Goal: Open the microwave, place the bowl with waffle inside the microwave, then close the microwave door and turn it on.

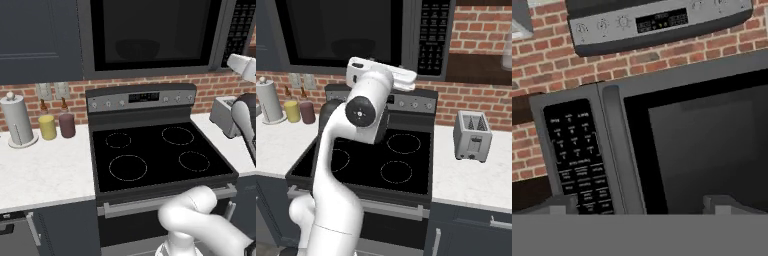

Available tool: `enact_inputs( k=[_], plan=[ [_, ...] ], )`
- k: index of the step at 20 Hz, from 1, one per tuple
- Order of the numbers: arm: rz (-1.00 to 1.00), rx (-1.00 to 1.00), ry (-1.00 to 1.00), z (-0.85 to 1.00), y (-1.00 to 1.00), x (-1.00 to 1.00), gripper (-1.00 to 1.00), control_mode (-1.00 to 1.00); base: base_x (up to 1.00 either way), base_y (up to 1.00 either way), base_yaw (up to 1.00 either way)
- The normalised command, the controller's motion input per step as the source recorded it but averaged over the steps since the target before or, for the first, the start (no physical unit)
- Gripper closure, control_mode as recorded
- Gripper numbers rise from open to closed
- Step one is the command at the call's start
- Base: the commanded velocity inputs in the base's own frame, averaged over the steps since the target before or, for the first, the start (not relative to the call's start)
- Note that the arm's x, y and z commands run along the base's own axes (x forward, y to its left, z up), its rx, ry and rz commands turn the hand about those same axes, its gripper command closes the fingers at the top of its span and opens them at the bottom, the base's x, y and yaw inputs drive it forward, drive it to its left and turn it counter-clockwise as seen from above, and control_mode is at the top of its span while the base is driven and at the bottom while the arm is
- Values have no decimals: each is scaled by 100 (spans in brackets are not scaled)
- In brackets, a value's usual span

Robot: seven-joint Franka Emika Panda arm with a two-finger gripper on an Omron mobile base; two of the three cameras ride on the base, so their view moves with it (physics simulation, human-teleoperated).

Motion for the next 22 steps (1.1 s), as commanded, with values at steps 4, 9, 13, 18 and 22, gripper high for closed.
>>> enact_inputs(
  k=[4, 9, 13, 18, 22],
  plan=[
    [-41, 57, 22, 15, -9, 0, -100, -100, 0, 0, 0],
    [-20, 72, 18, 0, -42, -1, -100, -100, 0, 0, 0],
    [-1, 76, 13, 0, -69, 0, -100, -100, 0, 0, 0],
    [2, 61, 13, -3, -52, -1, -100, -100, 0, 0, 0],
    [10, 41, 2, -20, 2, -19, -100, -100, 0, 0, 0]
  ],
)
